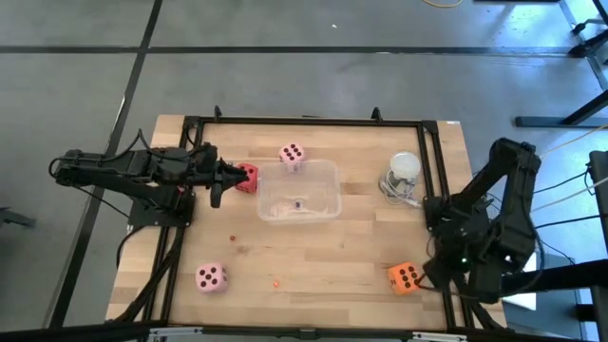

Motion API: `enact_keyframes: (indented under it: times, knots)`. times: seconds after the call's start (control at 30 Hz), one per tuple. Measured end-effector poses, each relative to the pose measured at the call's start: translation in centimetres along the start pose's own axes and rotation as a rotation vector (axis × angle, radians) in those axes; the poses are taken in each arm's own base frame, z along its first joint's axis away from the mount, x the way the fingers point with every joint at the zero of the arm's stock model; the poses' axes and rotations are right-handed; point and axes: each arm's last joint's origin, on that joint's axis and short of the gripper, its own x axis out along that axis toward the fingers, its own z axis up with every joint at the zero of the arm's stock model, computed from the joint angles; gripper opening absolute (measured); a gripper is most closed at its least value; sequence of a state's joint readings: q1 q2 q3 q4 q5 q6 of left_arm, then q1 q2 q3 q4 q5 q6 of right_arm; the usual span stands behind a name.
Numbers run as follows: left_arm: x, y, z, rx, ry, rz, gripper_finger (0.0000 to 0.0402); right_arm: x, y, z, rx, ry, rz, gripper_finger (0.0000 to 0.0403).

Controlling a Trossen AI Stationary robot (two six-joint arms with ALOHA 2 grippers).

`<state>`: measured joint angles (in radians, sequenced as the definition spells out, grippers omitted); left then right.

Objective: Pick & Place Dice
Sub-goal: Put the large orange dice into the transparent bin

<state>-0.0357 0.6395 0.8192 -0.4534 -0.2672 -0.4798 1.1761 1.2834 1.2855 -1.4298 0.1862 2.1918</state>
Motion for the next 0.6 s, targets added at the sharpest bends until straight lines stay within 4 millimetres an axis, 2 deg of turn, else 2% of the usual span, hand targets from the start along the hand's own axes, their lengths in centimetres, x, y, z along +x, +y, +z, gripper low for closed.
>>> enact_keyframes:
  times: [0.13,0.37,0.6]
  knots:
    - [0.0,0.0,0.0,0.004,0.000,0.000,0.0077,2.1,0.6,-0.8,-0.003,-0.018,0.028,0.0144]
    - [0.0,0.0,0.1,-0.022,-0.007,-0.004,0.0077,6.5,1.1,-2.2,-0.018,0.049,0.097,0.0144]
    - [0.0,-0.1,0.1,-0.059,-0.011,-0.006,0.0077,8.0,0.7,-1.9,-0.111,0.007,0.097,0.0144]
